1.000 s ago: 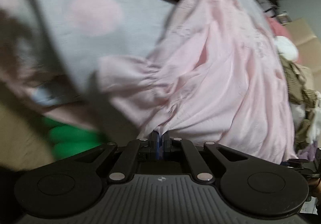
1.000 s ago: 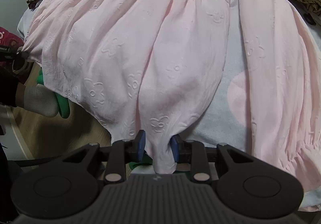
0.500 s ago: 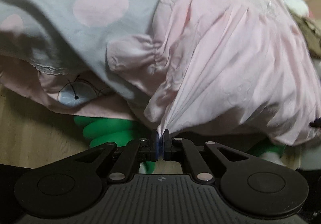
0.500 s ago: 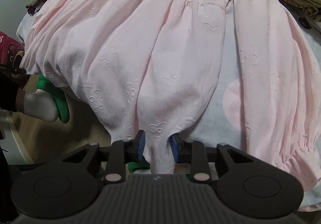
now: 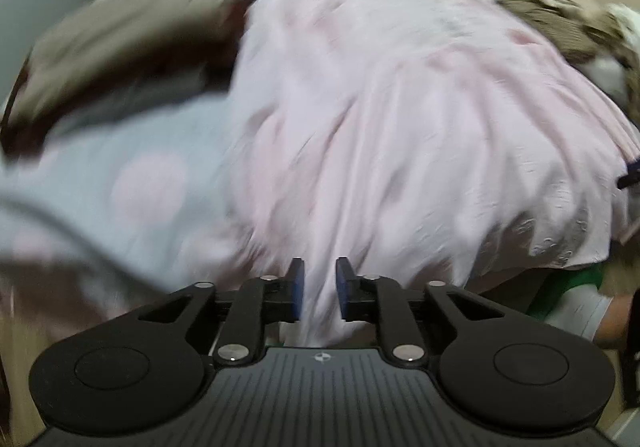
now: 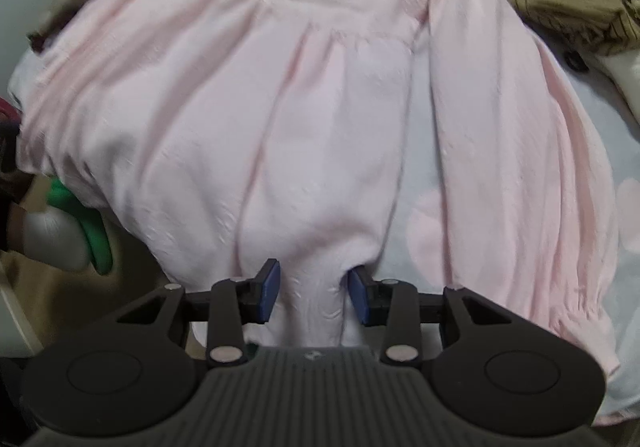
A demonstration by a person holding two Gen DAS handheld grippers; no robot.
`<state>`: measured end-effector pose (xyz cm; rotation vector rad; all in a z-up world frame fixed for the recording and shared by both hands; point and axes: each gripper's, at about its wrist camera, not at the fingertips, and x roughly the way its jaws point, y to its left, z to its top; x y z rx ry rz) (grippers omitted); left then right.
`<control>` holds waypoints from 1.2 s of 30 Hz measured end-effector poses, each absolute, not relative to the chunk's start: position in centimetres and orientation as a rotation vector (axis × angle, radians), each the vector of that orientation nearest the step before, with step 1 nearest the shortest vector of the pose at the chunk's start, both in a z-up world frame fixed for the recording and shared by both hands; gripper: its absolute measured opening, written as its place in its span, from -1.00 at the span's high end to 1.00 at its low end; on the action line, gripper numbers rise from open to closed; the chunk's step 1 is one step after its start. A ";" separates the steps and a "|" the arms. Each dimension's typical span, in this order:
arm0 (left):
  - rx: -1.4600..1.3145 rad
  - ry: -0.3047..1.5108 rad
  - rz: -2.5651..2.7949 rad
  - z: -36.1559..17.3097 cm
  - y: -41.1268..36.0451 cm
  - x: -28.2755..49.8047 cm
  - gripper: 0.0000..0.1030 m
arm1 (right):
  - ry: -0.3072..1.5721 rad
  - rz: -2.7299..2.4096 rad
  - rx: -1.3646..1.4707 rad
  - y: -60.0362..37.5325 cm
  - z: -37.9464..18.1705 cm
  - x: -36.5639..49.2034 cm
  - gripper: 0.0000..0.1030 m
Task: Fold clothes
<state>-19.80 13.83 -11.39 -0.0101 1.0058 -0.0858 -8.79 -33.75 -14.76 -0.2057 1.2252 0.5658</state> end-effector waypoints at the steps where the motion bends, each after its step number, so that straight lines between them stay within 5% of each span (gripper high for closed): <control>1: -0.004 0.993 -0.094 -11.3 13.7 -19.7 0.69 | 1.248 0.584 -0.203 -33.8 -14.9 -8.8 0.65; 2: 0.003 0.980 -0.103 -11.1 13.6 -19.6 0.68 | 1.274 0.614 -0.203 -33.7 -14.9 -8.9 0.98; 9: 0.031 0.897 -0.107 -9.0 14.4 -18.5 0.67 | 1.301 0.537 -0.175 -36.6 -12.5 -8.4 0.98; 15: 0.061 0.909 -0.107 -7.1 18.0 -16.2 0.23 | 1.286 0.492 -0.231 -36.8 -12.1 -8.6 0.61; 16: 0.053 0.919 -0.119 -7.1 18.5 -15.7 0.21 | 1.265 0.491 -0.239 -36.4 -11.5 -8.6 0.44; 22: 0.008 0.992 -0.193 -8.0 20.3 -12.4 0.22 | 1.098 0.543 -0.237 -32.9 -6.6 -8.5 0.38; 28: 0.040 1.094 -0.238 -10.3 20.4 -9.7 0.37 | 1.005 0.662 -0.261 -27.3 -3.8 -9.8 0.35; 30: -0.003 1.119 -0.246 -10.8 21.0 -9.4 0.62 | 0.995 0.708 -0.268 -25.5 -3.7 -10.4 0.34; 31: -0.032 1.132 -0.254 -11.1 21.4 -9.3 0.91 | 0.989 0.730 -0.272 -24.6 -3.6 -10.8 0.33; 36: -0.098 1.148 -0.288 -11.9 23.0 -8.6 1.00 | 1.002 0.802 -0.314 -21.4 -4.5 -11.8 0.33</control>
